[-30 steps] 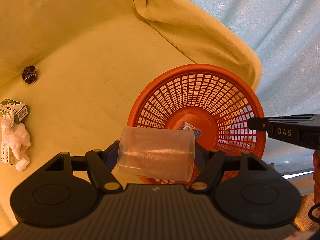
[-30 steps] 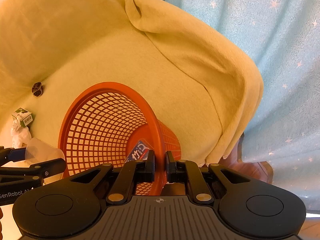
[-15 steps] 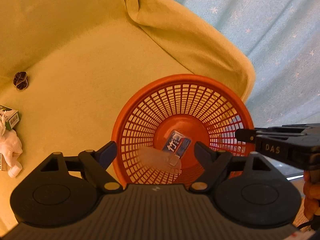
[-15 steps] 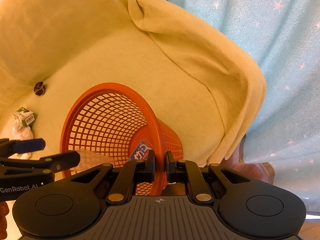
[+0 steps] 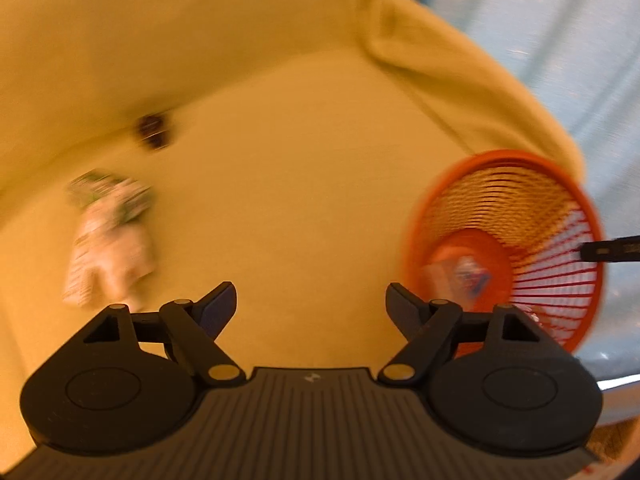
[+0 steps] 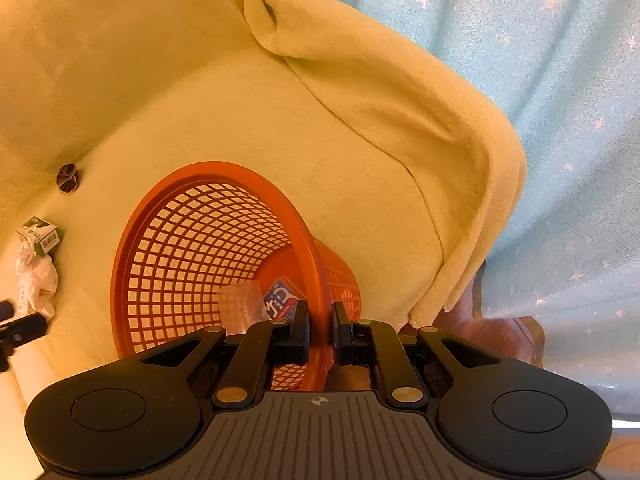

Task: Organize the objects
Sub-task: 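Grasp the crumpled white tissue with the left gripper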

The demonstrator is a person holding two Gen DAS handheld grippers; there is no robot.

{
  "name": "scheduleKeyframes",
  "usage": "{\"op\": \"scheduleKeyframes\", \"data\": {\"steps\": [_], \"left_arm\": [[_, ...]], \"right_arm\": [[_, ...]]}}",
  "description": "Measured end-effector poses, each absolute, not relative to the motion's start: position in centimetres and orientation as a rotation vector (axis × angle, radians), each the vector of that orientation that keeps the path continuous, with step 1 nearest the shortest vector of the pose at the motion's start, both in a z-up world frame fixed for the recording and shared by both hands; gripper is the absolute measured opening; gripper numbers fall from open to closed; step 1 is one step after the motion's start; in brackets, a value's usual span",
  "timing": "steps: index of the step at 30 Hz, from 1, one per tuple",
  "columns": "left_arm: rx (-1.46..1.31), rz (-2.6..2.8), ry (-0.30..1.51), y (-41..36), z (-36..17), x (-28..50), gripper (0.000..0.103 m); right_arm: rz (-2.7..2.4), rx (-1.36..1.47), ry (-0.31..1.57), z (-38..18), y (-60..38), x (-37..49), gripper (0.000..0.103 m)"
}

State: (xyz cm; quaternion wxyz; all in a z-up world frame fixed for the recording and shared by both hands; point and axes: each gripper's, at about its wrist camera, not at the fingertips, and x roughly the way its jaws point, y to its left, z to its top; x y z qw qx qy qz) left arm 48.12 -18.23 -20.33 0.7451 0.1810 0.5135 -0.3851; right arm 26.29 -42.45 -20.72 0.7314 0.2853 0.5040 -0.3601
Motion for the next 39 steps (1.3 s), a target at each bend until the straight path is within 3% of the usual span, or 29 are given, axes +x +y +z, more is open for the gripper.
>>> {"op": "scheduleKeyframes", "data": {"steps": [12,21,24,31,32,34,39], "left_arm": [[0.477,-0.651,1.068,-9.0,-24.2,57.8,0.074],[0.518,-0.704,1.045,-10.9,-27.2,63.8,0.065],[0.54,-0.716,1.055,-12.0,-28.3,65.5,0.052],[0.546,-0.7,1.082,-13.5,-30.5,67.7,0.051],[0.55,-0.698,1.088,-13.6,-30.8,67.9,0.048],[0.551,-0.697,1.108,-13.8,-31.4,68.2,0.026],[0.54,-0.703,1.054,-13.4,-30.4,67.9,0.021]], "right_arm": [[-0.866,0.64,1.15,-20.9,-42.6,26.6,0.007],[-0.944,0.644,1.183,-20.7,-42.1,27.3,0.007],[-0.964,0.647,1.184,-20.6,-41.8,27.6,0.007],[-0.997,0.654,1.183,-20.5,-41.3,27.7,0.007],[-1.0,0.652,1.185,-20.5,-41.2,27.7,0.007],[-1.002,0.652,1.186,-20.6,-41.2,27.8,0.007],[-1.001,0.659,1.182,-20.6,-41.1,27.7,0.007]]}}
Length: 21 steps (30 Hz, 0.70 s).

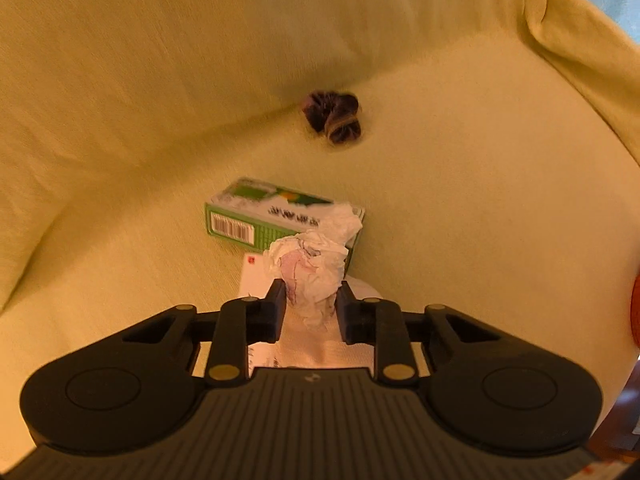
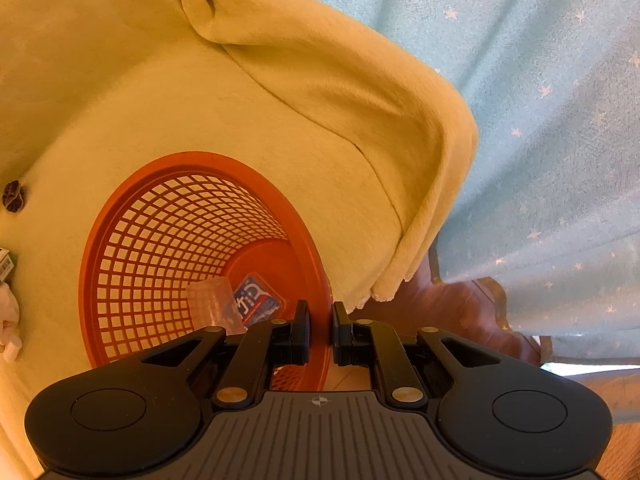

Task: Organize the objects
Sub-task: 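Carry the tissue toward the wastebasket held by the right gripper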

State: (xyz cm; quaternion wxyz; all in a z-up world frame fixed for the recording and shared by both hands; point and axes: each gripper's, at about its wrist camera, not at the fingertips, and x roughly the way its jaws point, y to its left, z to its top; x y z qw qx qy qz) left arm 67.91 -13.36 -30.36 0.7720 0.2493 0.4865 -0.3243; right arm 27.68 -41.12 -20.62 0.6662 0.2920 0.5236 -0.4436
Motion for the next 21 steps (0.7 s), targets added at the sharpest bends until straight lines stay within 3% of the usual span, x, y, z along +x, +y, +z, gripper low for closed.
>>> {"op": "scheduleKeyframes", "data": {"steps": [9,21], "left_arm": [[0.465,-0.746,0.978,-12.7,-23.9,64.1,0.02],[0.47,-0.85,1.096,-16.3,-18.7,54.6,0.02]], "right_arm": [[-0.969,0.672,1.16,-20.6,-41.2,26.6,0.007],[-0.903,0.675,1.134,-20.9,-41.7,25.5,0.007]]}}
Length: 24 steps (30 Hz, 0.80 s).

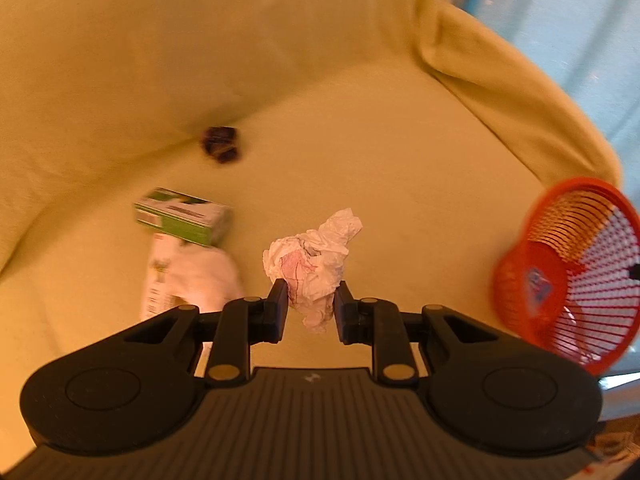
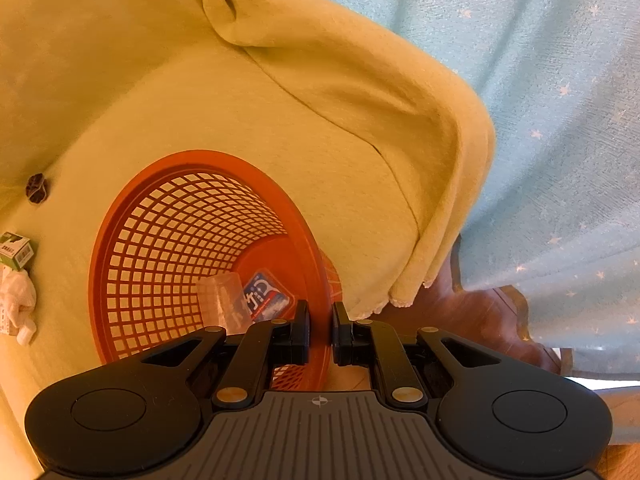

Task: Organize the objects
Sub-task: 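Carry the tissue toward the wastebasket held by the right gripper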

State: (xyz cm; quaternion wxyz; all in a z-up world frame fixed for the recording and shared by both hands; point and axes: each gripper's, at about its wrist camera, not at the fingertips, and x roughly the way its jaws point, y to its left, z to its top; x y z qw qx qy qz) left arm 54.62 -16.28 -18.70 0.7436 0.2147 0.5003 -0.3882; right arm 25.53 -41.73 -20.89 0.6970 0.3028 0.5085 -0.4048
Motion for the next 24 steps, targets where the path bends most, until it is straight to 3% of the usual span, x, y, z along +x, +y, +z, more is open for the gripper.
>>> {"op": "scheduleKeyframes", "data": {"steps": [24], "left_arm": [[0.456,-0.973,1.237,-23.9,-18.2,44.0,0.02]], "right_arm": [[-0.852,0.69,1.101,-21.4,-42.5,24.2,0.007]]}}
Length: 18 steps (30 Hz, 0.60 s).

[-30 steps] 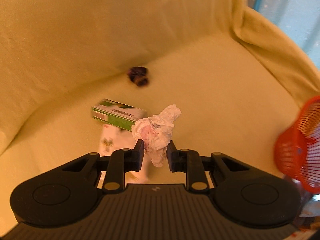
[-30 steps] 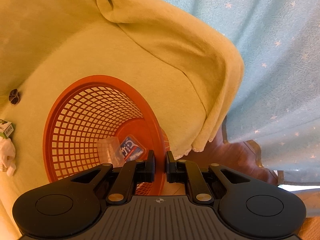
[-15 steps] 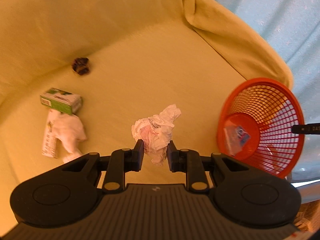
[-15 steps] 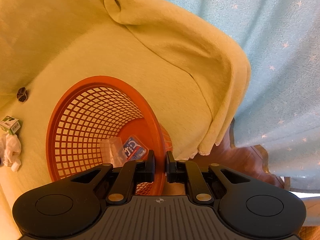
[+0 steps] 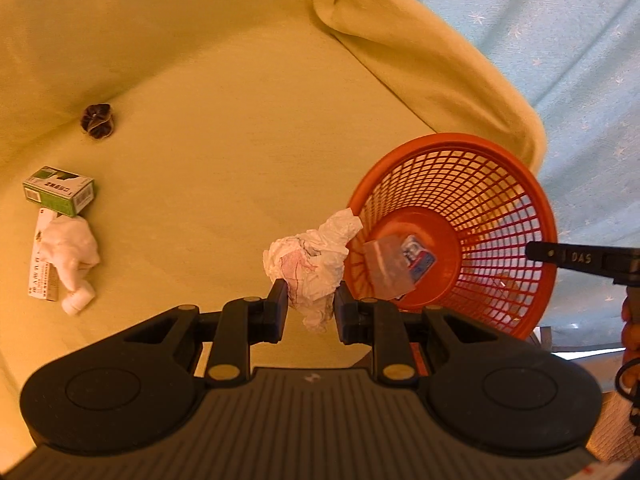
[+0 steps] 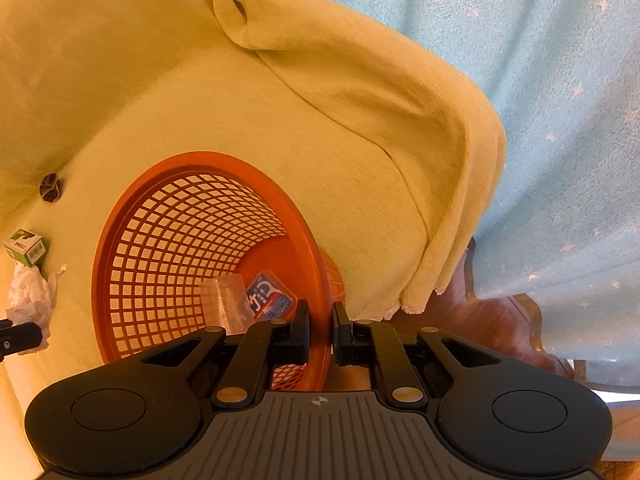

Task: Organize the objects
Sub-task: 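Carry the tissue toward the wastebasket held by the right gripper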

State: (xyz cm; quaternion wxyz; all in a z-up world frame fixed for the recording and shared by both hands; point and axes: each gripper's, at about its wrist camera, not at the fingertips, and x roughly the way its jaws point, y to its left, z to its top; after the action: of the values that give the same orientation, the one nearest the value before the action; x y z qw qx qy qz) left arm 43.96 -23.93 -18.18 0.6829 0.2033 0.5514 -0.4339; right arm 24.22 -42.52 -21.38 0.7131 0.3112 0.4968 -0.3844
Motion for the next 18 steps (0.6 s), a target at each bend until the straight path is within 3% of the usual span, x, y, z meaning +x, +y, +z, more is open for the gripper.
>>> {"op": "scheduleKeyframes", "data": {"steps": [18], "left_arm": [[0.471,-1.035,1.25,-27.2,-18.3,41.2,0.02]], "right_arm": [[-0.844,0.707,1.093,-21.5,-42.7,23.8,0.007]]}}
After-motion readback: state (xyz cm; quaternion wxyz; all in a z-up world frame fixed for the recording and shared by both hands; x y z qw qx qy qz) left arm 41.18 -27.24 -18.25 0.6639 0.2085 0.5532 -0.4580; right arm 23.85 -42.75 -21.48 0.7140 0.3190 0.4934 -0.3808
